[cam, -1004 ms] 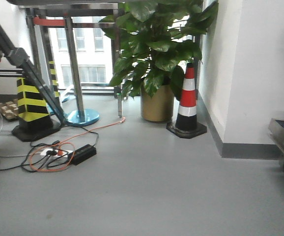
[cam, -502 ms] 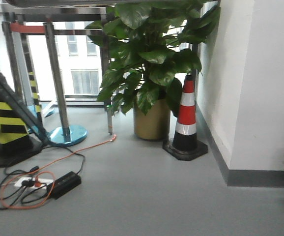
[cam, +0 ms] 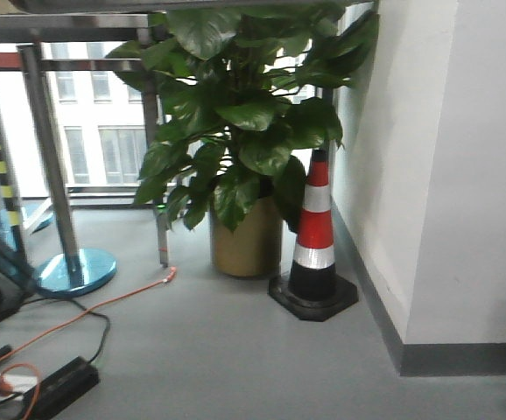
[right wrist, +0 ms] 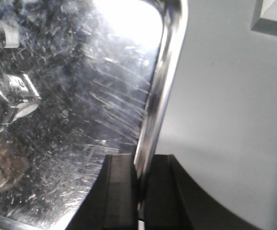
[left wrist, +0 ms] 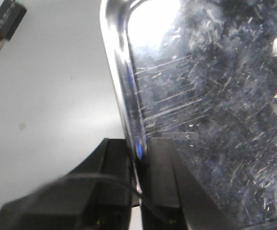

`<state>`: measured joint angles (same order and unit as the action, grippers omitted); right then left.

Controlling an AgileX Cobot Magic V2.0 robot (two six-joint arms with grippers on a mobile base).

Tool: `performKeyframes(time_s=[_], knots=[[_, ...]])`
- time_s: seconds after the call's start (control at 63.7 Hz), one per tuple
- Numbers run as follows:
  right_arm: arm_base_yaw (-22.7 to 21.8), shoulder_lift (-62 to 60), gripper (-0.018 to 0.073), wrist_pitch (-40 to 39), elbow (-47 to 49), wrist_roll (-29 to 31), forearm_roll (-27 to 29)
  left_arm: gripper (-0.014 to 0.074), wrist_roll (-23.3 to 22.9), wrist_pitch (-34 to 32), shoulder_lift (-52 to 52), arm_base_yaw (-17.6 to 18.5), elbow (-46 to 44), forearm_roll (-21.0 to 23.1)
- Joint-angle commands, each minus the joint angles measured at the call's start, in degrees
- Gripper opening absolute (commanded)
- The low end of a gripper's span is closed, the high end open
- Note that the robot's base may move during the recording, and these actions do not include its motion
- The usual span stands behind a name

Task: Stack silver trays without gaps
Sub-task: 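Turn and drive the base to the other shelf with the tray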

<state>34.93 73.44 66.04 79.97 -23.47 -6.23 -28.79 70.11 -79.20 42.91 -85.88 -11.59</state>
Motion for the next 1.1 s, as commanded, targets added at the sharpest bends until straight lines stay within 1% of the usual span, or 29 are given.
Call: performKeyframes(time_s=[0.0, 1.083], knots=[[-0.13, -1.63, 0.0056, -3.36, 1.84, 1.73, -2.63, -0.0048, 1.65, 4.49, 1.68, 0.24, -1.27, -2.52], [-0.13, -1.36, 0.0056, -3.4, 1.84, 1.73, -2.63, -0.0048, 1.65, 4.49, 1.68, 0.24, -1.27, -2.68]])
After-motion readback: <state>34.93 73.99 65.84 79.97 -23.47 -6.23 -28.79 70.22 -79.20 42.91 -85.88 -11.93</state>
